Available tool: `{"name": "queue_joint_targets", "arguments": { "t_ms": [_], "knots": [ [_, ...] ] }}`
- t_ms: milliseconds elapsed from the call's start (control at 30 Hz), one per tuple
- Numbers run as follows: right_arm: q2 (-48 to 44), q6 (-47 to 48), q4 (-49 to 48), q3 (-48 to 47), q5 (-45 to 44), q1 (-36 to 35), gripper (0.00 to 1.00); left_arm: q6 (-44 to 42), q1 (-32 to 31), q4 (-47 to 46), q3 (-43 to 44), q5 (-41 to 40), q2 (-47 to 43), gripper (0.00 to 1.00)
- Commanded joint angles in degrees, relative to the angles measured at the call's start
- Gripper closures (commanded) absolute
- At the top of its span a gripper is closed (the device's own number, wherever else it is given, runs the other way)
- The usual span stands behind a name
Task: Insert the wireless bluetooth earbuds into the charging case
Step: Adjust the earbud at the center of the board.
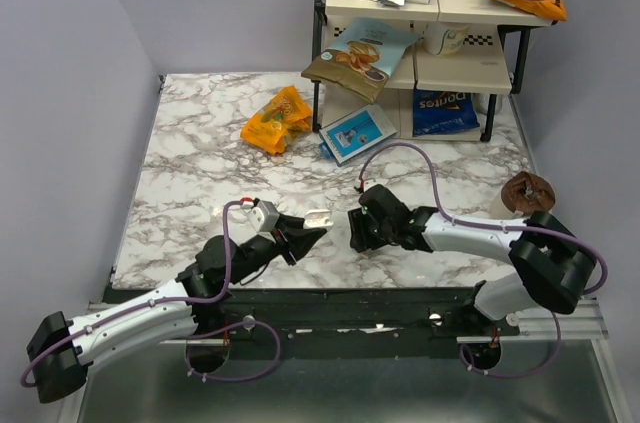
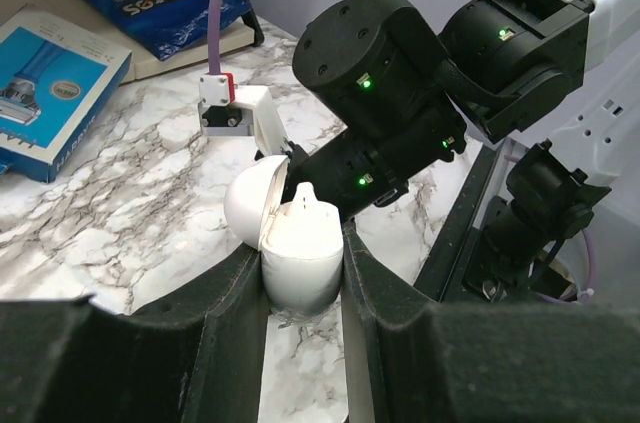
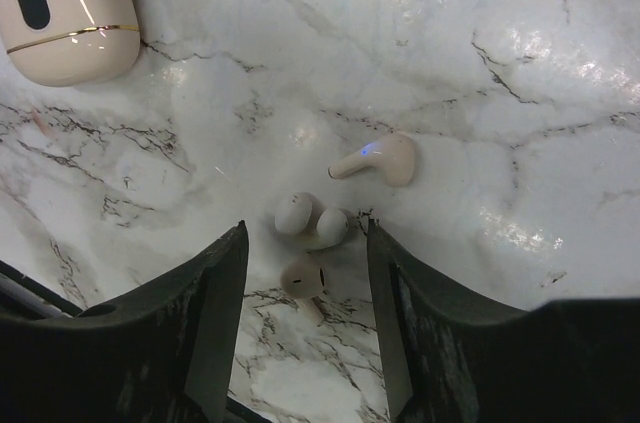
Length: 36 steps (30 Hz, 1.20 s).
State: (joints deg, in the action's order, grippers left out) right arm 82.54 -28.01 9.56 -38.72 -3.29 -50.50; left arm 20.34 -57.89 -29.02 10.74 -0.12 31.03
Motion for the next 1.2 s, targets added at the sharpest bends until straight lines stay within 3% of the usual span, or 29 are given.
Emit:
{"name": "queue_joint_targets", "arguments": {
  "t_ms": [0,300,433,700,833,967,1167],
  "knots": [
    [2.7,0.3,0.2,-1.9,0.7,0.1,0.43,-0.7,-0.4,-1.1,-0.6,-1.4,-0.4,1.00],
    [3.4,1.9,0.2,-1.6,1.3,0.1,0.61,-0.7,-0.6,-0.3,-0.9,-1.8,-1.2,1.00],
    [-0.5,4.5,-0.1,-0.9,1.5,0.1,0.68,-0.6,-0.6,-0.4,-1.0,-1.9,-1.5,1.00],
    [-8.5,20.8,0.5,-4.9,8.8,-0.2,0.75,-0.8,-0.7,-0.5,-0.8,-2.0,-3.0,1.00],
    [-4.2,27.4,5.0,-11.5,11.5,-0.2,0.75,-0.7,-0.9,-1.0,-1.2,-1.6,-3.7,1.00],
    [2.0,40.2,7.2,-16.3,10.9,-0.6,0.75,-0.5,-1.2,-1.6,-1.3,-1.0,-4.1,1.00],
    [10.4,46.0,8.6,-21.3,9.2,-0.6,0.76,-0.7,-1.4,-1.7,-1.6,-0.8,-5.7,1.00]
  ]
}}
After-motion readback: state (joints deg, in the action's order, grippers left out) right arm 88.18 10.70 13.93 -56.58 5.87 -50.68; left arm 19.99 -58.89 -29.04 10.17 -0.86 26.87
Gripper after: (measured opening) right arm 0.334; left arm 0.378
